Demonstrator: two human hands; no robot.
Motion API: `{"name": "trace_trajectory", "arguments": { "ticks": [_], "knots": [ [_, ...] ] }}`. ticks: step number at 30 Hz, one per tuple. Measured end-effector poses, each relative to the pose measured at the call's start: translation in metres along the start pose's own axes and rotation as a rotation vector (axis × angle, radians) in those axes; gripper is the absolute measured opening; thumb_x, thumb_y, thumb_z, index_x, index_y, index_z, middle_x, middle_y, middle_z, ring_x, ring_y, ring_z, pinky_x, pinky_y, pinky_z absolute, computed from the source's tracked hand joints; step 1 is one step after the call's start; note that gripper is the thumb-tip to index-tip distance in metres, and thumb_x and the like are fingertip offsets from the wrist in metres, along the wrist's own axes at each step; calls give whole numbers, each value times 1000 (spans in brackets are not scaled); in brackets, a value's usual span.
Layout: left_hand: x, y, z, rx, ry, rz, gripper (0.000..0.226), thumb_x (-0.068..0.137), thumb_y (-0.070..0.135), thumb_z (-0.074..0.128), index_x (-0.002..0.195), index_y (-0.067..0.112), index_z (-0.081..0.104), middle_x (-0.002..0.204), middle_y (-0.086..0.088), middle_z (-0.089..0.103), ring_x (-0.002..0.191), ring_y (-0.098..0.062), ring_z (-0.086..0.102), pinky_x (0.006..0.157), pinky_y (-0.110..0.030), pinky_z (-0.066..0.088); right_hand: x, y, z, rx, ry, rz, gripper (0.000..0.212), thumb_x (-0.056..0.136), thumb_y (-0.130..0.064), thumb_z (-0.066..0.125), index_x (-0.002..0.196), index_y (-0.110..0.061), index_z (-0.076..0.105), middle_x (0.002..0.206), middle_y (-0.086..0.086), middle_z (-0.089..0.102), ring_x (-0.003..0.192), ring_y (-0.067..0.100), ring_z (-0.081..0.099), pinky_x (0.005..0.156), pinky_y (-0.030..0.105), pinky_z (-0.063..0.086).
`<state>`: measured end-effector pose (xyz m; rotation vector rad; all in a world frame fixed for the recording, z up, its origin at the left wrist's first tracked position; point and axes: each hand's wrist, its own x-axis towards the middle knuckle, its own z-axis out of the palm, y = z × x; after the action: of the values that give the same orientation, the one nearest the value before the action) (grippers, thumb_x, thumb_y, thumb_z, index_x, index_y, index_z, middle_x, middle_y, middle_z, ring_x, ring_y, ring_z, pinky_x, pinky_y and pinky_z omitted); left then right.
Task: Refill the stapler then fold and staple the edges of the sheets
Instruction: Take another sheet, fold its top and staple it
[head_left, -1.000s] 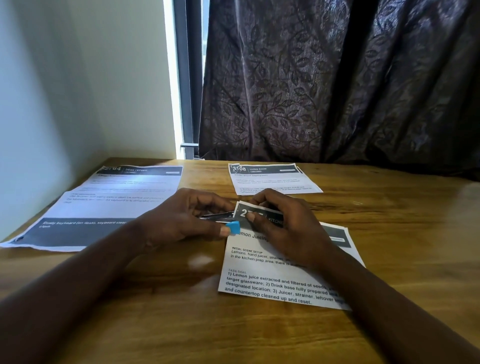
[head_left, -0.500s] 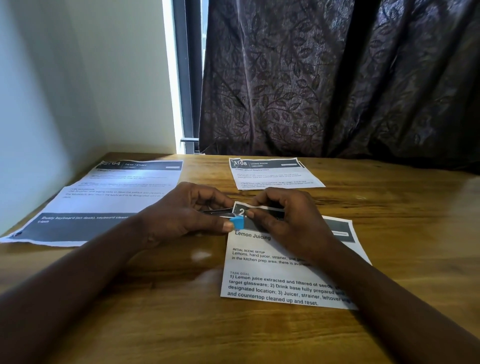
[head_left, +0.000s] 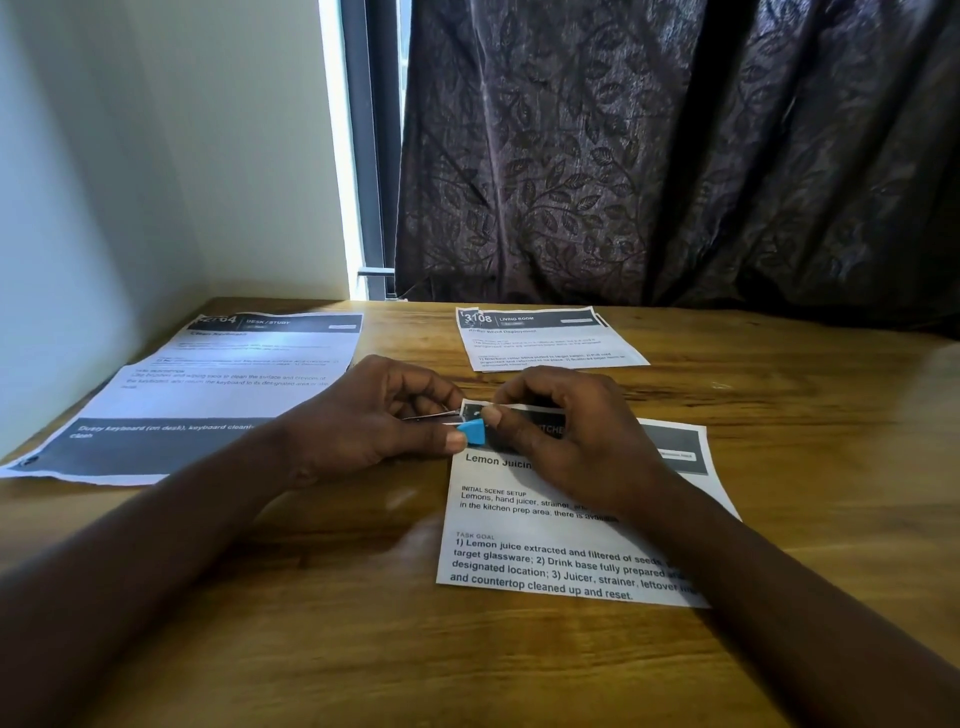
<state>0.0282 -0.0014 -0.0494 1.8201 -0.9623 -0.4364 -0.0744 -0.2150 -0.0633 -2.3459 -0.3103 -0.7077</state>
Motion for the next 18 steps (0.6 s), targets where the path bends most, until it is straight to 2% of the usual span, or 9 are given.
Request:
{"name": "trace_trajectory", "arguments": {
  "ticks": [2, 4, 8, 11, 12, 14, 16, 18],
  "knots": [
    [2, -1, 1, 20, -13, 22, 48, 68, 48, 83, 105, 19, 76, 99, -15, 77, 100, -36, 71, 85, -58, 55, 0, -3, -1, -1, -7, -4, 28, 87, -50, 68, 95, -24, 73, 82, -10, 72, 76, 9, 66, 69, 38, 54],
    [3, -2, 1, 44, -29, 38, 43, 72, 45, 82, 105, 18, 76, 96, -14, 77, 94, -30, 72, 80, -52, 55, -1, -4, -1, -2, -35, 9, 33, 83, -53, 74, 100, -25, 73, 88, -12, 74, 81, 7, 68, 72, 36, 56],
    [4, -2, 2, 109, -49, 56, 34, 80, 40, 78, 107, 19, 76, 98, -5, 79, 97, -28, 74, 79, -48, 58, -2, -3, 1, 46, -86, 45, 34, 80, -37, 85, 109, -24, 72, 98, -12, 76, 90, 4, 71, 80, 35, 59],
    [4, 1, 5, 167, -54, 79, 23, 87, 32, 77, 107, 21, 77, 96, 3, 80, 91, -18, 73, 70, -36, 56, -1, -2, 1, 79, -107, 82, 28, 81, -28, 85, 106, -24, 73, 95, -13, 76, 89, 2, 70, 81, 31, 58],
    [4, 1, 6, 186, -58, 81, 21, 88, 30, 76, 107, 22, 77, 97, 5, 80, 92, -16, 73, 71, -37, 57, -1, -2, 1, 85, -117, 92, 26, 81, -27, 85, 104, -25, 73, 93, -13, 76, 88, 2, 70, 80, 30, 57],
    [5, 1, 5, 201, -64, 79, 23, 87, 29, 77, 108, 22, 77, 101, 5, 80, 97, -21, 73, 77, -46, 60, -1, -1, 2, 102, -131, 112, 26, 81, -25, 85, 103, -26, 73, 92, -12, 76, 86, 3, 70, 79, 31, 58],
    [6, -1, 2, 170, -64, 60, 30, 81, 36, 83, 107, 23, 77, 102, -1, 80, 98, -27, 73, 82, -54, 59, -2, 1, 2, 137, -130, 119, 29, 79, -26, 87, 104, -26, 72, 94, -10, 77, 87, 5, 72, 81, 36, 60],
    [6, -2, -4, 156, -47, 35, 39, 73, 40, 88, 107, 25, 77, 102, -4, 79, 98, -31, 72, 83, -55, 59, -3, 2, 1, 166, -130, 128, 38, 74, -30, 90, 107, -26, 72, 97, -10, 77, 89, 6, 73, 83, 39, 61]
  ]
}}
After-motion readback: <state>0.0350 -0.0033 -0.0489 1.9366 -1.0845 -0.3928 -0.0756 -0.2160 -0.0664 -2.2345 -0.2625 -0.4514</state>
